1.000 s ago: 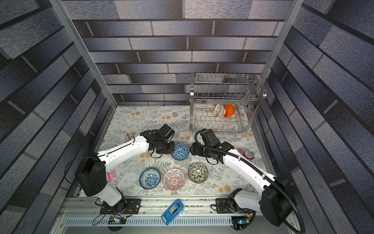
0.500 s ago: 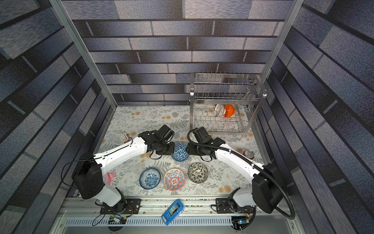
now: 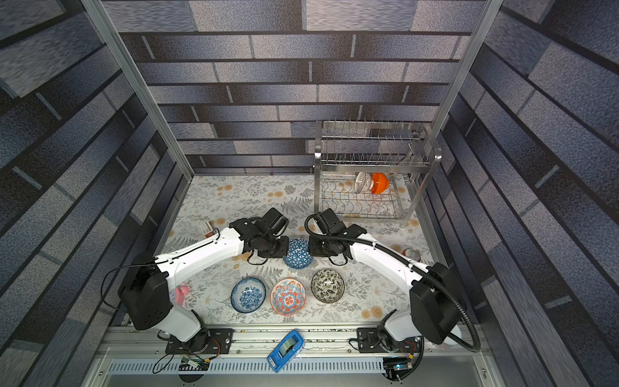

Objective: Load bowls into a dish rack
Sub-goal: Place the bowl in the dish rack.

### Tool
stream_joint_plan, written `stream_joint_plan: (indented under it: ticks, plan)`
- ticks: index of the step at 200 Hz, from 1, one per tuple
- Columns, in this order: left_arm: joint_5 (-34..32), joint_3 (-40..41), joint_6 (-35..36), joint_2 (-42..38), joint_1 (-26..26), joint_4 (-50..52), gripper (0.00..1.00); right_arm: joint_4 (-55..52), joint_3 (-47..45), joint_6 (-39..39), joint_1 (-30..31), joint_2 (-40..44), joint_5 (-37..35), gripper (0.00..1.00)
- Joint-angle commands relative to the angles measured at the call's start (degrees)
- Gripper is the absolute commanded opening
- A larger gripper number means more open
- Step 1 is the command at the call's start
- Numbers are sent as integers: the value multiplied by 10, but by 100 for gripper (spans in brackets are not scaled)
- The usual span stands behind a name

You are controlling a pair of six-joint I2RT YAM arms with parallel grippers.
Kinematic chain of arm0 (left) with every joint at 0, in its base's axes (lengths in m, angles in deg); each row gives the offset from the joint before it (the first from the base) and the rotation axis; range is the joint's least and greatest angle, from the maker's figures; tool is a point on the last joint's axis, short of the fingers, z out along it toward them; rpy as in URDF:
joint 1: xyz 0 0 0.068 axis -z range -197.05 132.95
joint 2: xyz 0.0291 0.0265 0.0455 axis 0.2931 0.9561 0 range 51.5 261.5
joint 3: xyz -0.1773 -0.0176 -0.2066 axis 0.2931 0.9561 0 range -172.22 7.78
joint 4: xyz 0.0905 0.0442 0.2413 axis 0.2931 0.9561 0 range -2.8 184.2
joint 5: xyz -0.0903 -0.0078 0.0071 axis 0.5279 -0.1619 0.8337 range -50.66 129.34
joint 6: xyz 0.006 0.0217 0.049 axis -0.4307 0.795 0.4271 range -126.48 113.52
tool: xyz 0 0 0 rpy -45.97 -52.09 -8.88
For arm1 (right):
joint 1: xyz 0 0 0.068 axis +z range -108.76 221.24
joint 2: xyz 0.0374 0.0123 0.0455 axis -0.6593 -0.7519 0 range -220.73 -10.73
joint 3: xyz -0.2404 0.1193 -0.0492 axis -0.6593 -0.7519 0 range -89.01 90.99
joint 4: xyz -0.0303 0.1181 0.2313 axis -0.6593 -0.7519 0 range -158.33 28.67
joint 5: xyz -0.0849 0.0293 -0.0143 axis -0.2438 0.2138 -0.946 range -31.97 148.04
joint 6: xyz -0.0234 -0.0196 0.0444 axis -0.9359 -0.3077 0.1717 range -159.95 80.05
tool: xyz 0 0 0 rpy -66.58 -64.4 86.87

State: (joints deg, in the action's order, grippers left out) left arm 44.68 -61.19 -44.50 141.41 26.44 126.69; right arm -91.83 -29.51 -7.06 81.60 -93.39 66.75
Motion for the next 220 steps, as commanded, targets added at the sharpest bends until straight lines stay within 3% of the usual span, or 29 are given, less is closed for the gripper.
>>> stream_joint_plan:
  ticks: [1, 171, 220]
  plan:
    - [-2, 3, -11, -30, 3, -3, 0, -24, 34, -9, 7, -12, -8, 18]
    - [-5, -3, -7, -36, 3, 5, 0, -43, 49, -20, 14, -37, -19, 21]
    - [-6, -2, -6, -37, 2, 5, 0, -46, 51, -20, 15, -38, -20, 14]
